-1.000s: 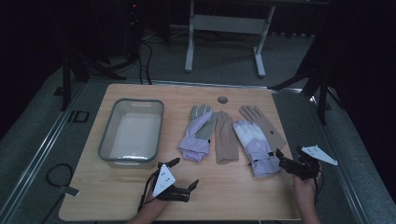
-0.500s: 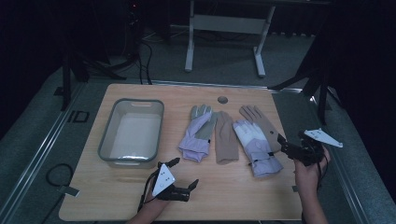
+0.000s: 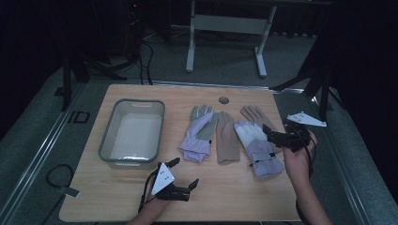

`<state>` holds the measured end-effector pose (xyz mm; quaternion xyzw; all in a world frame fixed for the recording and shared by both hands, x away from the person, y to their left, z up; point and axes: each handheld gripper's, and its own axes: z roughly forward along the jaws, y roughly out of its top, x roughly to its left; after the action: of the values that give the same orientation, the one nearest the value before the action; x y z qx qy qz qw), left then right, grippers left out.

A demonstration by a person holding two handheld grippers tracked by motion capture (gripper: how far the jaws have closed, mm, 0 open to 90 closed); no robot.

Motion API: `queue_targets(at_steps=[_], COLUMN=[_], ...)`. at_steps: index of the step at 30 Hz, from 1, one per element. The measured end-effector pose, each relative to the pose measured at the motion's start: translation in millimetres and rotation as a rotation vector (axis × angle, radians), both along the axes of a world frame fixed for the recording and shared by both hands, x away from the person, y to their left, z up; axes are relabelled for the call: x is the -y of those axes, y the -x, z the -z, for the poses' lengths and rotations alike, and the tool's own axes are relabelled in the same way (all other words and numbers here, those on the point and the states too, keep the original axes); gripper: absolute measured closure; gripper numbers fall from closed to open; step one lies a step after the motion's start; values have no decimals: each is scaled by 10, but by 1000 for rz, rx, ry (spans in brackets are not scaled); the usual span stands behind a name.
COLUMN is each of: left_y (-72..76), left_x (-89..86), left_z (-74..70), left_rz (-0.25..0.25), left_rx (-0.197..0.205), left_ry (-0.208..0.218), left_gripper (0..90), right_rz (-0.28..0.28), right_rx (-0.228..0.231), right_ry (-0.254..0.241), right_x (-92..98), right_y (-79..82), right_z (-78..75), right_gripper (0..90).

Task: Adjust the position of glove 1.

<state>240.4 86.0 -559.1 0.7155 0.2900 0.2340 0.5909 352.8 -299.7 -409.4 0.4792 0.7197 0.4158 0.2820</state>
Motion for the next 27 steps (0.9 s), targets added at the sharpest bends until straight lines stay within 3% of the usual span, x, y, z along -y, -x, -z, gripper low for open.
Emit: queue_targets(at_steps=[4,13,18,27], left_y=[25,19,17,11], left_x=[24,17,16,15], left_z=[-1,-1,-2,-2], left_rz=[6,5,5,0], left_rx=[23,18,14,8], left_ry=[-23,-18,-17,-13], left_gripper=[16,16,16,16], right_rz=[-37,-127,-133,-139], right_rx=[-20,-58,-74,-148], right_ry=[-26,-78,-81,-58], right_x=[-251,-746,-999,-1473], right_y=[-120,-308,-425,-683], right_z=[-35,-2,61,298], right_gripper=[130,130,129,127])
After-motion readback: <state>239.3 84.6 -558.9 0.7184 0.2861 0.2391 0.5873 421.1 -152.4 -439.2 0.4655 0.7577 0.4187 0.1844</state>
